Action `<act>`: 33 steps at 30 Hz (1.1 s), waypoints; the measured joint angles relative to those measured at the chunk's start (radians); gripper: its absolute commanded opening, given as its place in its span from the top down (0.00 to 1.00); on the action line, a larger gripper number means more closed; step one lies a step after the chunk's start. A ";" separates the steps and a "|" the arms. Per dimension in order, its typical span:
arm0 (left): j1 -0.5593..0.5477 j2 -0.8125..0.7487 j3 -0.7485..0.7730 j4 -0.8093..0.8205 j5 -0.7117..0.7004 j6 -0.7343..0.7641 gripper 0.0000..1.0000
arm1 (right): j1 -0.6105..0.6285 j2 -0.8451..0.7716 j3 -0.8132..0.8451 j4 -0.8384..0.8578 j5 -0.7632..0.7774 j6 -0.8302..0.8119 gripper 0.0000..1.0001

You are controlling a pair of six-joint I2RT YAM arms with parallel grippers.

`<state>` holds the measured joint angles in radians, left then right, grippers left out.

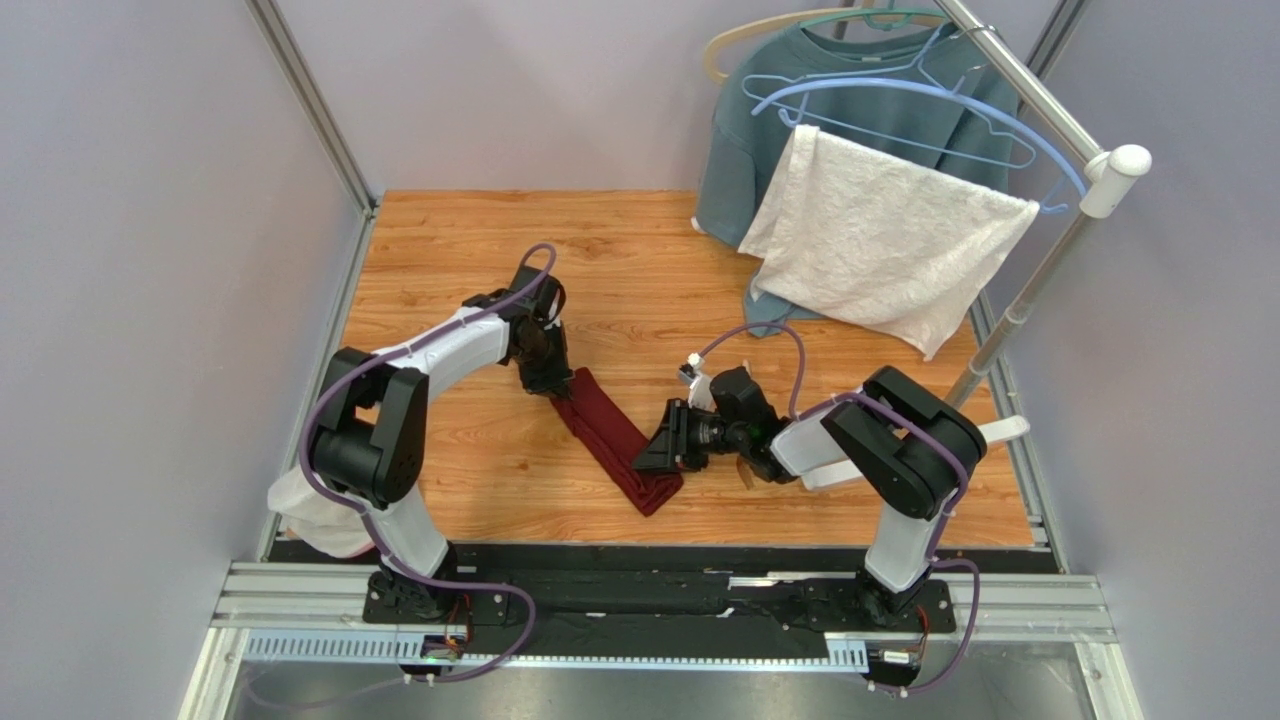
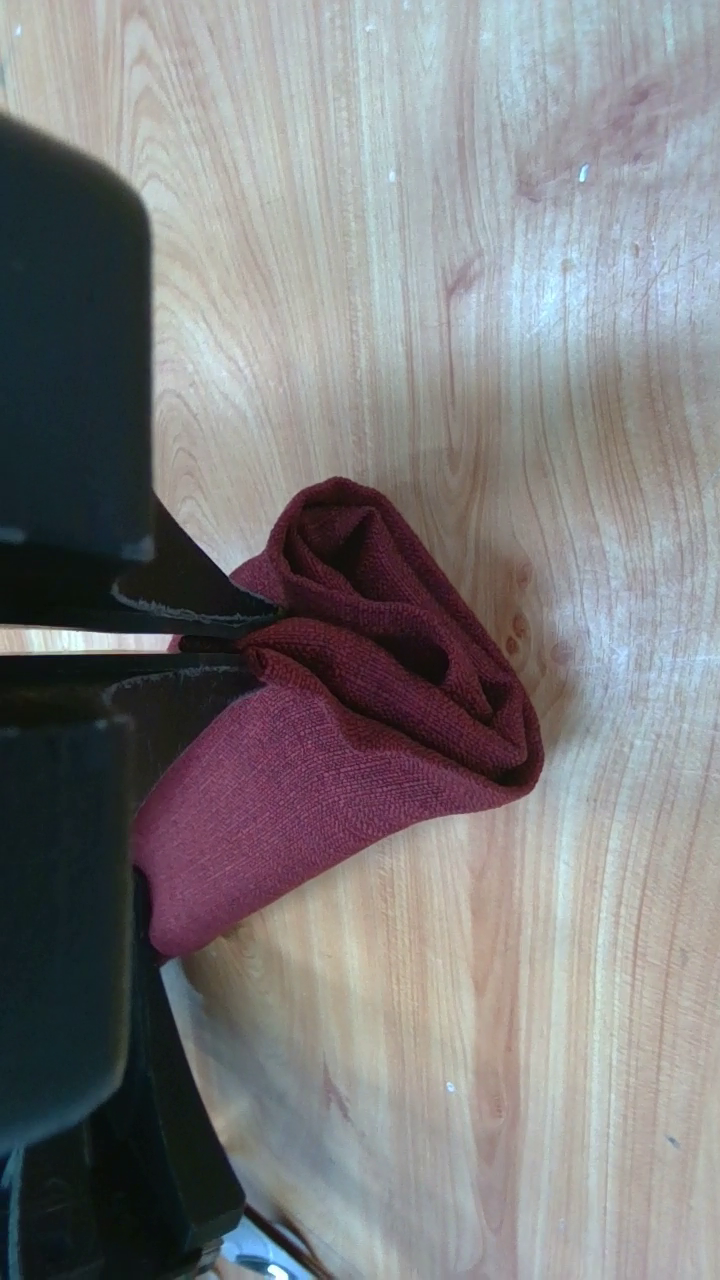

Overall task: Fold the napkin into a case and place the utensils inside
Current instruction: Fold the 2/3-rectangle-folded napkin at the center of the board.

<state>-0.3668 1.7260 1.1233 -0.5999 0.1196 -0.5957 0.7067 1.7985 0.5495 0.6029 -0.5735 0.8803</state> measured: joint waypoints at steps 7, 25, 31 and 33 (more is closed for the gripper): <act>0.023 0.006 -0.013 0.035 0.059 0.014 1.00 | 0.002 -0.005 -0.004 0.009 0.003 -0.014 0.67; 0.053 -0.017 -0.113 0.207 0.089 -0.007 1.00 | 0.054 -0.146 0.170 -0.606 -0.030 -0.225 0.63; 0.053 -0.017 -0.122 0.224 0.091 -0.013 1.00 | 0.071 -0.146 0.266 -0.726 0.031 -0.259 0.65; 0.053 -0.017 -0.122 0.229 0.091 -0.016 1.00 | 0.072 -0.172 0.327 -0.805 0.068 -0.294 0.65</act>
<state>-0.3134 1.7088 1.0012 -0.3710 0.2104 -0.6117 0.7792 1.6268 0.8761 -0.2020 -0.5060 0.5865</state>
